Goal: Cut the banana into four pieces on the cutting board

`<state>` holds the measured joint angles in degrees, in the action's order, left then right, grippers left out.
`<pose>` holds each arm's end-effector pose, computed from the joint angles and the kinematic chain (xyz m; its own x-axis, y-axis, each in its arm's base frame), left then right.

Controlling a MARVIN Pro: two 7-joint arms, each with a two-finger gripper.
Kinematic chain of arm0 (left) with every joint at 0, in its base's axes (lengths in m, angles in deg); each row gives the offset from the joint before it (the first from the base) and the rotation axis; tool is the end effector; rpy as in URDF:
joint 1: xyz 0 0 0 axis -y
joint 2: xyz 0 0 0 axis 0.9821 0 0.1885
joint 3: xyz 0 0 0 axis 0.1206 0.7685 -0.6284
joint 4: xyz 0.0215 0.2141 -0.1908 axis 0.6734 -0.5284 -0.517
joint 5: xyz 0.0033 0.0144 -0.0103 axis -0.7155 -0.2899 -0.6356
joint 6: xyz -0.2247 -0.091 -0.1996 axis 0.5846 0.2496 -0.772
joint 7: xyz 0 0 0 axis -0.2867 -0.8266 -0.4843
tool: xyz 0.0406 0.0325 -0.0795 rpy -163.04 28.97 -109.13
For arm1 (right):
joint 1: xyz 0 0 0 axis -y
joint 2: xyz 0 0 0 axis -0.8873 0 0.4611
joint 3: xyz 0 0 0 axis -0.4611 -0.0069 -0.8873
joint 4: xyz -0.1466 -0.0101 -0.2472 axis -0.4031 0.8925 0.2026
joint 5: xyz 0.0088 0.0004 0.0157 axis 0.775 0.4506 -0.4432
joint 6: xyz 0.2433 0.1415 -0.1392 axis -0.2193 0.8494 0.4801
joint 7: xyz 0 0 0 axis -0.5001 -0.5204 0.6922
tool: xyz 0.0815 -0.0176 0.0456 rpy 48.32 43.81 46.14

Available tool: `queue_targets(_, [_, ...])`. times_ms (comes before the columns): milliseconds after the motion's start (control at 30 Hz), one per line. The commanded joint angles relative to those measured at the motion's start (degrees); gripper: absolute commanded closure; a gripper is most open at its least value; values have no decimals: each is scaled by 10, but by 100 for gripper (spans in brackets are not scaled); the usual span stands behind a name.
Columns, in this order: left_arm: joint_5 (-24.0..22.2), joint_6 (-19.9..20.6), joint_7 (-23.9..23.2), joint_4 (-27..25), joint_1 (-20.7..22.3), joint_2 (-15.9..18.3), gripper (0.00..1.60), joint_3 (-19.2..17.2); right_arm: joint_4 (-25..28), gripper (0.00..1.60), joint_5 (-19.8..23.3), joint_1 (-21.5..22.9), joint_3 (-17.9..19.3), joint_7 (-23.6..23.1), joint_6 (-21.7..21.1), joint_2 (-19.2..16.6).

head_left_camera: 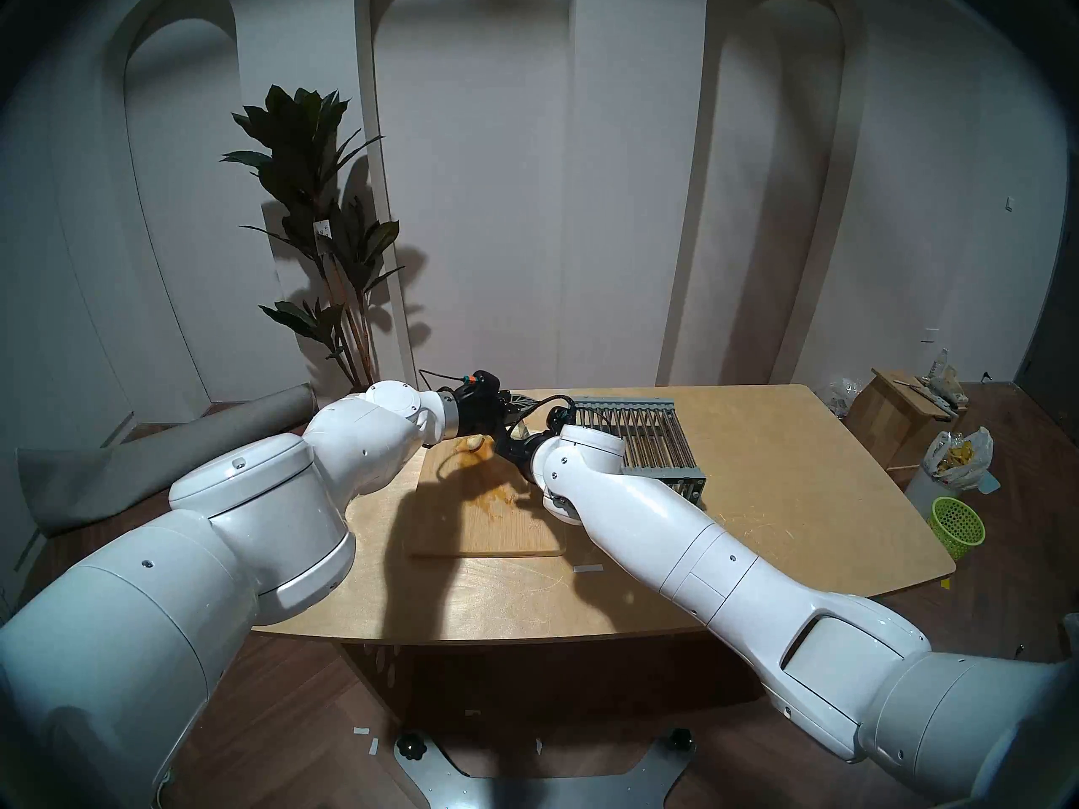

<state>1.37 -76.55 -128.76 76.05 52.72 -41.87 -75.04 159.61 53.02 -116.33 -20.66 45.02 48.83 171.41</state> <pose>0.5933 -0.0356 -0.2773 -0.1026 -0.3548 0.9293 -0.8531 -0.4491 -0.2657 0.4980 0.1944 -0.2793 0.6329 -0.2813 0.7213 0.0349 -0.9203 -0.3896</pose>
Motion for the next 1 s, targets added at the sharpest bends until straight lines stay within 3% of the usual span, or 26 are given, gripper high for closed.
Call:
queue_targets(0, [20,-15,-9,2,-10,3,160,20,4,160,2,8,0,-4,0,9])
queue_targets(967, [100,-93,-19,-3,-16,11,160,124,-4,160,5,13,5,-2,-5,10])
